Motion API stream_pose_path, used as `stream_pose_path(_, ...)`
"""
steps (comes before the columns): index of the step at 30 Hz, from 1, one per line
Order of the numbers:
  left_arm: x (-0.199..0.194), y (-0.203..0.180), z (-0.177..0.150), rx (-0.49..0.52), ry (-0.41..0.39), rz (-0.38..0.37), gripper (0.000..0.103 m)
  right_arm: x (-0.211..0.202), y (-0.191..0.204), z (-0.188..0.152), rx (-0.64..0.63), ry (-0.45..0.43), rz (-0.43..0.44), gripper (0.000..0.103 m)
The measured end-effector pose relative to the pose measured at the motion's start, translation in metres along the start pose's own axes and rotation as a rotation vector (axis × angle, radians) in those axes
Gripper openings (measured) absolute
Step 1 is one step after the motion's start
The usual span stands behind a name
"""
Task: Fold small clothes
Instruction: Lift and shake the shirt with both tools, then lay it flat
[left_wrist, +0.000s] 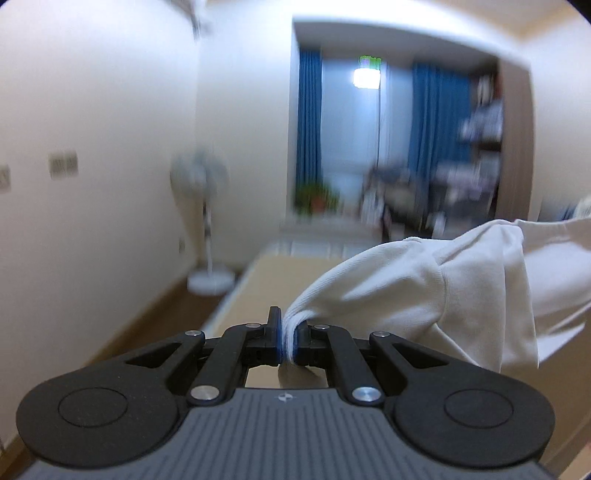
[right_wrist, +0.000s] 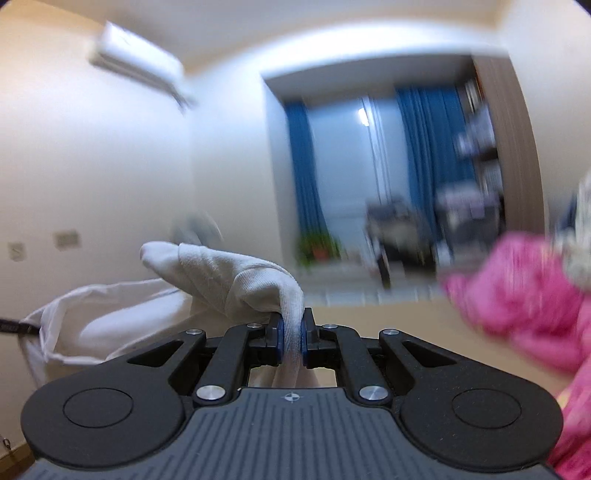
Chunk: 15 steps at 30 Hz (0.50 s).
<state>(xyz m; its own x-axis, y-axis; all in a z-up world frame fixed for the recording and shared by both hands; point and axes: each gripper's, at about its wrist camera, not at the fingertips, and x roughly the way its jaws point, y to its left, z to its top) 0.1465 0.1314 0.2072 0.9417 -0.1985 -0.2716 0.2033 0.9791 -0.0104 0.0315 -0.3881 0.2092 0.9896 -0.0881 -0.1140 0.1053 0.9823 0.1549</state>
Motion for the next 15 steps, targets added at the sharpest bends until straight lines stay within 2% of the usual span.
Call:
stream_pose_path(5, -0.115, -0.001, 0.011, -0.008, -0.113, -0.041, 0.005, -0.127, 0.021, 0.033, -0.045, -0.098, 0.019, 0.008)
stream_pose_path(9, -0.167, -0.006, 0.013, -0.003, -0.15, -0.057, 0.005, -0.196, 0.039, 0.042, -0.095, -0.147, 0.023, 0.008)
stream_pose_path(11, -0.18, -0.005, 0.02, -0.013, -0.153, -0.062, 0.005, -0.215, 0.049, 0.044, -0.123, -0.164, 0.02, 0.008)
stream_pose_path(15, -0.167, -0.009, 0.028, -0.021, -0.141, -0.051, 0.005, -0.198, 0.045, 0.05, -0.142, -0.169, 0.028, 0.008)
